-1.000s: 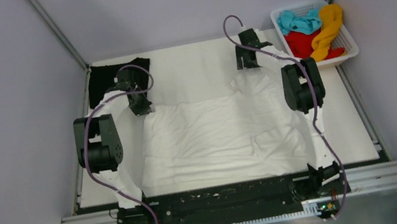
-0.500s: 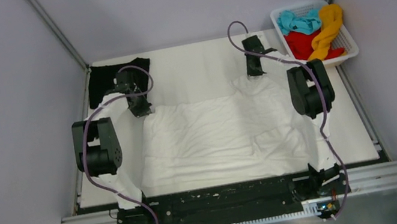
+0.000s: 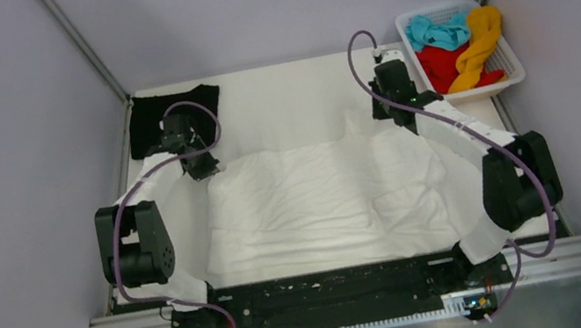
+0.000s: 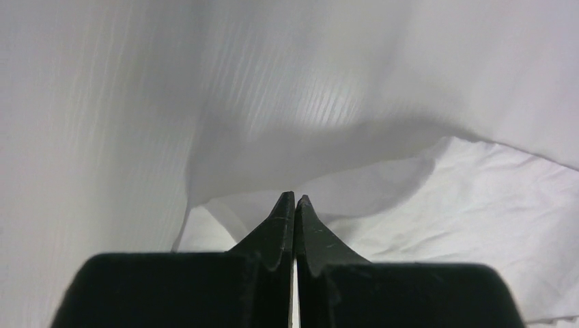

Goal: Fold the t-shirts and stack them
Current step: Fold the other side of the tshirt into a rectangle

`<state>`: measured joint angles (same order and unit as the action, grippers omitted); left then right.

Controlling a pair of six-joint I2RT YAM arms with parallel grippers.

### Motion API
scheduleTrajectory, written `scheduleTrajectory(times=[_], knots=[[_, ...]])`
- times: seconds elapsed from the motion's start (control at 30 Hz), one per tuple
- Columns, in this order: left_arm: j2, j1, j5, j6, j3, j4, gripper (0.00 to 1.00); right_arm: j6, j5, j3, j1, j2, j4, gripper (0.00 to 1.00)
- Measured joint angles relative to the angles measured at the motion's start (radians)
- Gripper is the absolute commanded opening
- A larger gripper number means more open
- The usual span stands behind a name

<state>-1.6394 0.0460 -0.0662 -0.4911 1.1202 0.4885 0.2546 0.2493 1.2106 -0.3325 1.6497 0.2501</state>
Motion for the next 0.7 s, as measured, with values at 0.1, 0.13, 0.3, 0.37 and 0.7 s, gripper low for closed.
scheduleTrajectory(times=[0.1,0.13,0.3,0.37,0.7], knots=[[0.05,0.0,0.005,-0.001,-0.053,-0.008,0.0,0.003,-0.016,-0.114,-0.006,-0.151,0.006,0.0],[0.072,0.0,0.01,-0.003,-0.077,-0.01,0.0,0.008,-0.019,-0.159,-0.006,-0.209,0.019,0.0],[0.197,0.0,0.05,-0.014,-0.195,-0.018,0.0,0.038,-0.031,-0.328,-0.007,-0.464,0.107,0.0],[0.255,0.0,0.071,-0.023,-0.245,-0.025,0.0,0.052,-0.034,-0.373,-0.008,-0.559,0.149,0.0],[0.443,0.0,0.205,-0.068,-0.423,-0.026,0.0,0.152,-0.056,-0.47,-0.008,-0.903,0.412,0.0]])
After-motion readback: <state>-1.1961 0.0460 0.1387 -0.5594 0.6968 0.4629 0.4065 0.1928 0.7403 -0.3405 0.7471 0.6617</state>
